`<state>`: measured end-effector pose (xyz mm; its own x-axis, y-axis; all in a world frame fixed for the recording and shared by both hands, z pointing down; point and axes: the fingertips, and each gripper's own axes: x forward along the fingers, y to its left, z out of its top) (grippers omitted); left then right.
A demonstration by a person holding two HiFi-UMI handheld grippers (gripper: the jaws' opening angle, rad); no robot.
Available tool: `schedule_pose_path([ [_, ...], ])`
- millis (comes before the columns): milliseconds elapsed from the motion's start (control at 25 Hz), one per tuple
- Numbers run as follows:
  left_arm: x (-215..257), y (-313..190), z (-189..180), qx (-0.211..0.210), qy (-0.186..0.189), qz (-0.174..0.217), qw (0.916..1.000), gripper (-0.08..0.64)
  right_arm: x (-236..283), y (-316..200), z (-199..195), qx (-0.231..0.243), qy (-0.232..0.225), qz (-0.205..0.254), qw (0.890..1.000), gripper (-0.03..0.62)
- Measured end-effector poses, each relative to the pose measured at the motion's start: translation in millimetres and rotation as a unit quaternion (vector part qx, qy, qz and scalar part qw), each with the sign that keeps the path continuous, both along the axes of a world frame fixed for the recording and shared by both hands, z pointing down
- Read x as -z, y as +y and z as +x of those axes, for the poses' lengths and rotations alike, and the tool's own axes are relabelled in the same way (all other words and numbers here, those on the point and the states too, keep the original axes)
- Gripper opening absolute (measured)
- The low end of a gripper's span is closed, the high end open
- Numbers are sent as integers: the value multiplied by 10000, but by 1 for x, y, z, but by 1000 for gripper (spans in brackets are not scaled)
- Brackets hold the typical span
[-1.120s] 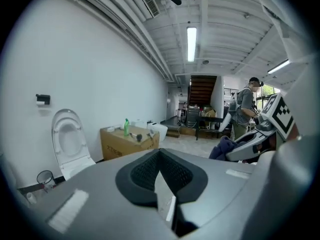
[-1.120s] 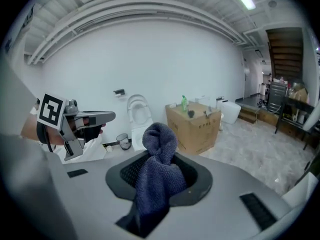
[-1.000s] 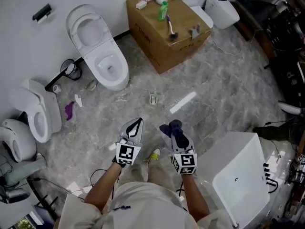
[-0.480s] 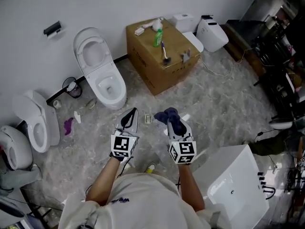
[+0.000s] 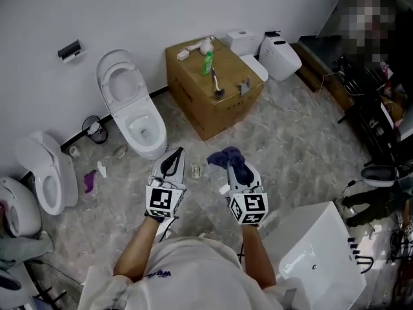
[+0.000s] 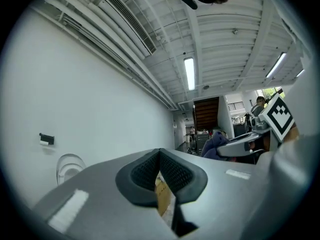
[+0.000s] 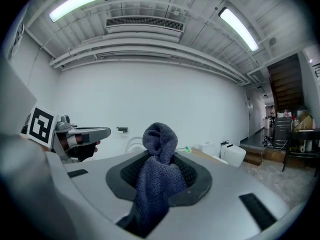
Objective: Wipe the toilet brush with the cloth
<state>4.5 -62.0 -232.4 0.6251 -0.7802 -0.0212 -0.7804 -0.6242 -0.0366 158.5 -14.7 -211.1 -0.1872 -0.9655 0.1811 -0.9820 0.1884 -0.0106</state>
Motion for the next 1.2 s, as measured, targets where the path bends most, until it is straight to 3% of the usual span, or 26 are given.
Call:
schedule_pose_path([
  [600,-13,8,-18,88,-93,-189,9997,0,-5,7,-7,10,-161,-130,9998,89],
  [1200,-9,17,-24,-309,160,-238,9991,0,-5,10,-29,41,-42,-153,9999,84],
])
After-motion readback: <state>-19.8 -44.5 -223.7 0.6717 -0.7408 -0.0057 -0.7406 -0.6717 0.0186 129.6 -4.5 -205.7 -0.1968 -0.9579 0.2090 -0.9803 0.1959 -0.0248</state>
